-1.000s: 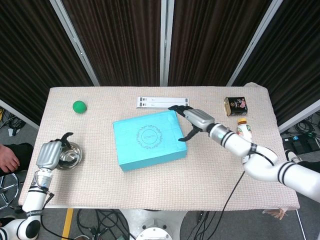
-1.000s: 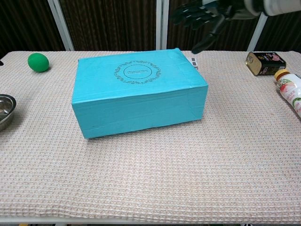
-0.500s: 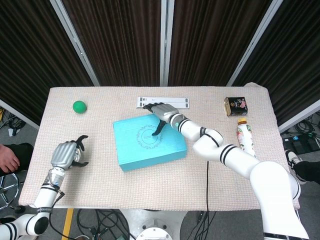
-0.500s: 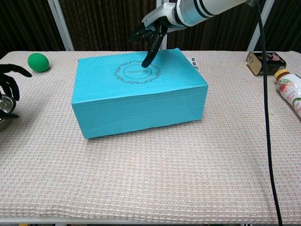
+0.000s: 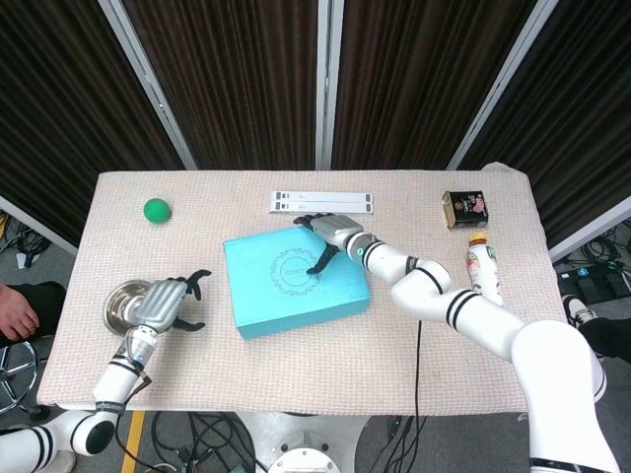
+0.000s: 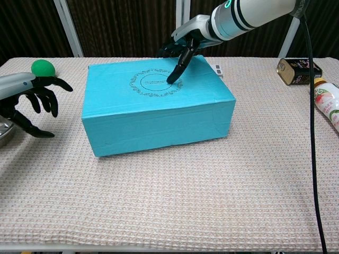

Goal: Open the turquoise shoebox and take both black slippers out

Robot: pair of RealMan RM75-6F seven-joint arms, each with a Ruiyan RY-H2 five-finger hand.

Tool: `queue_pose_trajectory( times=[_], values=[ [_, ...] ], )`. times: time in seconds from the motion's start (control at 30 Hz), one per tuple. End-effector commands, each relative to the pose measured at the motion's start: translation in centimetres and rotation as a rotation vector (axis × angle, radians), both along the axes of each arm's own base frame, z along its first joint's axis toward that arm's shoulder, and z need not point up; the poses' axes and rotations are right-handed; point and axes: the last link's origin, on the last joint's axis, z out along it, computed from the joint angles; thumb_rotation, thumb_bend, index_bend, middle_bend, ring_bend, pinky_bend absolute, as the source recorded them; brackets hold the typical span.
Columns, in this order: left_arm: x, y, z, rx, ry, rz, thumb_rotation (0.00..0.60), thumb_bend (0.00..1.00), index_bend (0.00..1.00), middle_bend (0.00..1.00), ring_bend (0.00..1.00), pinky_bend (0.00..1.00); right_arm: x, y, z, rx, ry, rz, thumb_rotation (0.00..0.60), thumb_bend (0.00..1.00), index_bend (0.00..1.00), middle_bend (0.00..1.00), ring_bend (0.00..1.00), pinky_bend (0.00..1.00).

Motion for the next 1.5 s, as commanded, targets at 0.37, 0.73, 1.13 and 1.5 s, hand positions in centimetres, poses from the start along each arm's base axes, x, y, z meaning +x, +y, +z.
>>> queue_pose_trajectory(
  times=[0.37,0.73,1.13,1.5],
  values=[
    [3.0,-1.1,-0.3,-0.051,-0.039,-0.095,0.6,0.0,0.18,0.47,0.4,0.42,-3.5,4.0,4.0,0.087,-0.077,-0.049,0.491,0.0,0.0,0.04,0.0,0.0],
    [4.3,-1.6,-0.4,-0.071,-0.031,-0.123,0.6,0.0,0.18,0.47,0.4,0.42,-6.2,5.4,6.8,0.001,-0.14,-0.033,0.484,0.0,0.0,0.0,0.0,0.0],
    [-1.0,-3.2,6.1,0.21,-0.041,0.054,0.6,0.0,0.19,0.45,0.4,0.41,-15.9,9.9,9.0,-0.362,-0.031,0.288,0.6,0.01,0.0,0.0,0.0,0.0],
    [-2.9,-4.3,8.8,0.274,-0.115,0.149,0.6,0.0,0.18,0.45,0.4,0.41,-19.8,9.2,4.3,-0.393,-0.027,0.415,0.6,0.0,0.0,0.0,0.0,0.0]
  ],
)
